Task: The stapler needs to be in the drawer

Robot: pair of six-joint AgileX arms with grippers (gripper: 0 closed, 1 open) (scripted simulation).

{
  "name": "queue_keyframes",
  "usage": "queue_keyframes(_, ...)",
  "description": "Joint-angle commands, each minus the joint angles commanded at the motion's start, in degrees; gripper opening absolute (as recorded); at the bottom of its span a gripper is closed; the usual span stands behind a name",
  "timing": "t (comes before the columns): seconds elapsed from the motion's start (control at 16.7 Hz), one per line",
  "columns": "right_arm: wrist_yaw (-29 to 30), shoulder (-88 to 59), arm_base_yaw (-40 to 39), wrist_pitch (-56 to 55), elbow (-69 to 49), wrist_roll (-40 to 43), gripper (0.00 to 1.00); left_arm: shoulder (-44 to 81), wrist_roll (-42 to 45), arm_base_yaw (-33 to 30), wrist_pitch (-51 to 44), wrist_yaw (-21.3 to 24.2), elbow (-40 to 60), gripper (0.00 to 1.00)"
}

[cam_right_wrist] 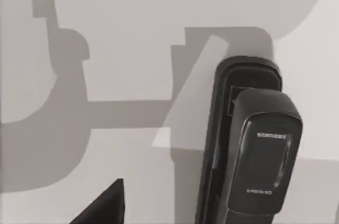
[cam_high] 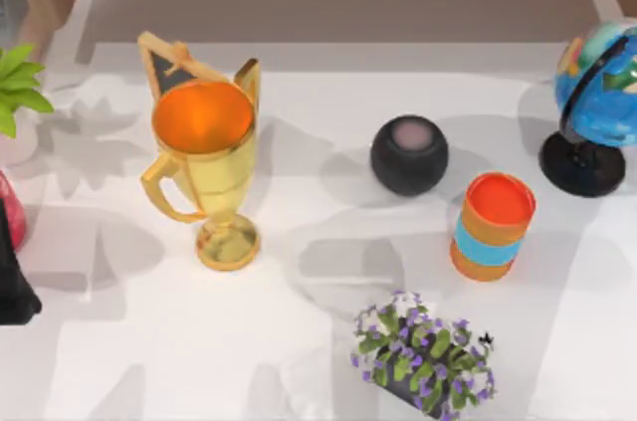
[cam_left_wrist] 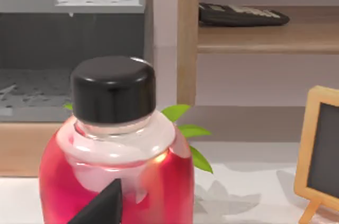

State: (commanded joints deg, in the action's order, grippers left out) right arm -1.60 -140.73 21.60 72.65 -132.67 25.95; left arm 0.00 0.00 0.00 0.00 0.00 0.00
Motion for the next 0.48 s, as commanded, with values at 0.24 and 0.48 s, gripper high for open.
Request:
queue_keyframes(0.24,-3.1,9.6,2.6,-14.6,9.5,7.8,1.00,0.0,0.0,0.0,0.0,0.0,0.0,1.00)
queue_keyframes(0.48,-6.5,17.9,9.1,-35.7,21.9,17.3,1.00,0.0,0.0,0.0,0.0,0.0,0.0,1.00)
